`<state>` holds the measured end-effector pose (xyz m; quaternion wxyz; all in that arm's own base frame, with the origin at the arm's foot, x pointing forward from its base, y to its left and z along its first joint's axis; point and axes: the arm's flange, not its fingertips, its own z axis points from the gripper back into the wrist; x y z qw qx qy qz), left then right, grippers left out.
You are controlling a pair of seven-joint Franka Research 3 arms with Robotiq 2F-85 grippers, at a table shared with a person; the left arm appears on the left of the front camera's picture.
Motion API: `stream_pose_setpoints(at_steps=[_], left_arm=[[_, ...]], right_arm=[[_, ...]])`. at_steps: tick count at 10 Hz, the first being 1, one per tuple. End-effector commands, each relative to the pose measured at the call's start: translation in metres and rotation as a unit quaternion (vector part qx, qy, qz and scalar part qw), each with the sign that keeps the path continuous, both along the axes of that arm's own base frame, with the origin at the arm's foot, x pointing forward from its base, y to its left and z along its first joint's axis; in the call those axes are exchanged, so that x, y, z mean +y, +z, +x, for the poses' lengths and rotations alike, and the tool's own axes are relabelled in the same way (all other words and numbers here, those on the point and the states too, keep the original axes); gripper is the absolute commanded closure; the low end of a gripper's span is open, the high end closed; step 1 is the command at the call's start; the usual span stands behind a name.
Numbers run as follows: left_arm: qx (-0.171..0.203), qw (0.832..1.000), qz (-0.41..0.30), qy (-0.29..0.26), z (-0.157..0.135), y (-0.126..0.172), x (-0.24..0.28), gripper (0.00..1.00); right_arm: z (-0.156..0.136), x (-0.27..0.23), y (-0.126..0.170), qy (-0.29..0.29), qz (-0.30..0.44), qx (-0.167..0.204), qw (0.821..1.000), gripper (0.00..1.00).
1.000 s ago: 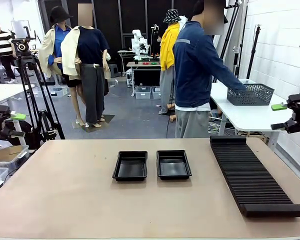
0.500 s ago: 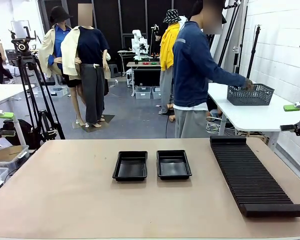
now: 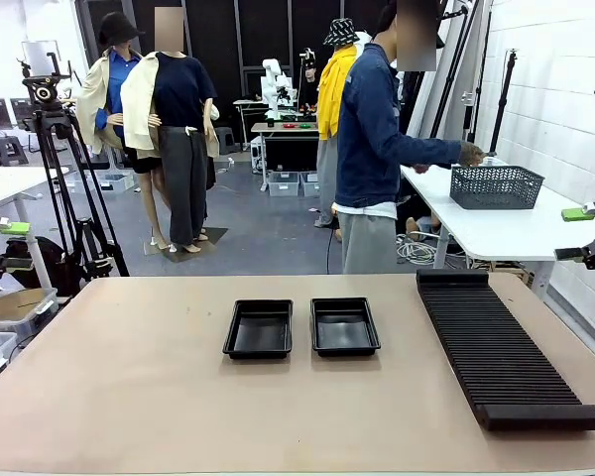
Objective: Inspect and transfer BCBs to ESD trays.
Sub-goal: Pick up the Blank PCB from the PCB Rack and place it in the left ESD tray.
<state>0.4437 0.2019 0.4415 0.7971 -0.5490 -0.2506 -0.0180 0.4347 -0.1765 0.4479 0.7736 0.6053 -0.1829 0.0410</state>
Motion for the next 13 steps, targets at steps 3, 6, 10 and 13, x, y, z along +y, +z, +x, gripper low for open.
stream_pose_setpoints(at_steps=[3, 6, 10, 13], left_arm=[[-0.001, 1.0, 0.0, 0.003, -0.0011, 0.0008, 0.0021, 0.0], [-0.001, 1.0, 0.0, 0.003, -0.0011, 0.0008, 0.0021, 0.0], [-0.001, 1.0, 0.0, 0.003, -0.0011, 0.0008, 0.0021, 0.0], [-0.001, 1.0, 0.0, 0.003, -0.0011, 0.0008, 0.0021, 0.0]], right_arm=[[-0.0003, -0.0006, -0.0002, 0.0, 0.001, 0.0, 1.0, 0.0], [-0.0003, -0.0006, -0.0002, 0.0, 0.001, 0.0, 1.0, 0.0], [-0.0003, -0.0006, -0.0002, 0.0, 0.001, 0.0, 1.0, 0.0], [-0.0003, -0.0006, -0.0002, 0.0, 0.001, 0.0, 1.0, 0.0]])
